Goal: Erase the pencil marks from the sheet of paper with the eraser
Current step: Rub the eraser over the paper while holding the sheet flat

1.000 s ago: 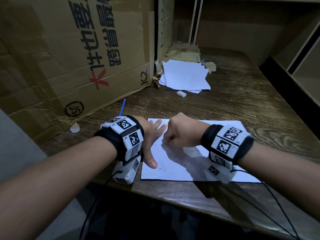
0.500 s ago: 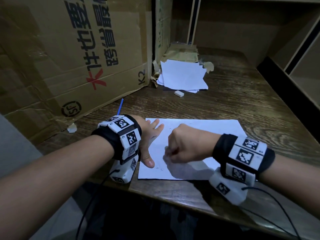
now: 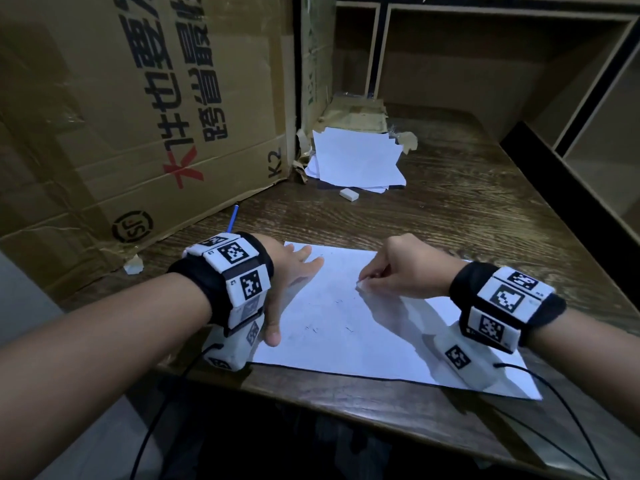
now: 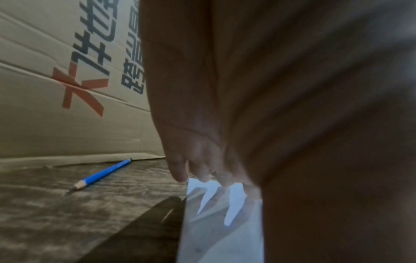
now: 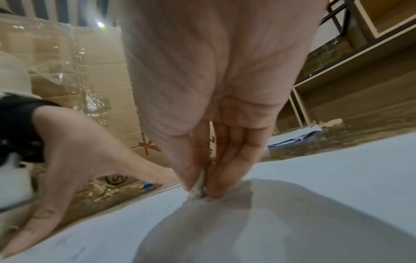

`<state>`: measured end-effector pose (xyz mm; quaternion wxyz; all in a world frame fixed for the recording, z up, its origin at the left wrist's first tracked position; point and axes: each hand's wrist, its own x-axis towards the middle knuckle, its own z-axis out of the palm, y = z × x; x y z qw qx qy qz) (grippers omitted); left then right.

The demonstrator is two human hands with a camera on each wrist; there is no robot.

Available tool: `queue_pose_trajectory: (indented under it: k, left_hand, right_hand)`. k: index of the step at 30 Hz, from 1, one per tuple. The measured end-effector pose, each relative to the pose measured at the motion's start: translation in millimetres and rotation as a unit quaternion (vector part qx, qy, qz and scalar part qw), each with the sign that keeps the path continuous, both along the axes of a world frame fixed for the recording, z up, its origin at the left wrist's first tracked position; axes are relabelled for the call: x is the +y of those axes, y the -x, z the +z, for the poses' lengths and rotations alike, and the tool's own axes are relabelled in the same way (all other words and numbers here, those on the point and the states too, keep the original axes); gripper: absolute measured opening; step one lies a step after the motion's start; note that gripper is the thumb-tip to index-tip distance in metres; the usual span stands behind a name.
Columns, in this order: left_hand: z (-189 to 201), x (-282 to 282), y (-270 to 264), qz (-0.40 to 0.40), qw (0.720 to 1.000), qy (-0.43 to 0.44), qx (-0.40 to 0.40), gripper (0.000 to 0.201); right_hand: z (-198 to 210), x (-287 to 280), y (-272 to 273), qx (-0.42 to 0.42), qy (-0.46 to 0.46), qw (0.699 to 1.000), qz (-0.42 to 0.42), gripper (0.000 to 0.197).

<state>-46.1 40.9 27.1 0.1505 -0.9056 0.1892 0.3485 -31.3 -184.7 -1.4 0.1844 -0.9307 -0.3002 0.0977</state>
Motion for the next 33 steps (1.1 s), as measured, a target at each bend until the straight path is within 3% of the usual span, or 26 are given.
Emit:
queue_pose_trajectory:
  k: [5,12,18,23,28,33]
  left_hand:
    - [-16.3,-7.1,2.4,0.023,0.994,0.107,-0.008,0.145]
    - [-31.7,-17.3,6.2,0.043,0.995,0.09,0.003,0.152]
    - [-31.7,-20.5,5.4,0.047,0.995,0.083,-0.011,0.15]
    - [-30.3,-21.8,7.3,0.048,0.995,0.084,-0.004,0.149]
    - [-27.4,-23.1,6.9,0.049,0.997,0.068,-0.002,0.15]
    - [-23.4,-27.2,11.7,0.048,0.996,0.072,-0.008,0.146]
  right_hand:
    - [-1.9,-2.8,1.6,0.019,-0.009,1.0,-0.018,0.016]
    - [-3.1,19.5,22.2,0.073,-0.02,0.995,0.066,0.011]
    - [-6.3,17.5,11.2,-0.032,0.033,0.994,0.104,0.018]
    - [-5.9,18.1,39.1,0.026,0.034,0.984,0.173,0.018]
    - [-8.0,4.0,22.7,-0.036,0.011,0.991,0.127,0.028]
    - [-4.0,6.5,50.3,0.047,0.013,0.982,0.185,0.014]
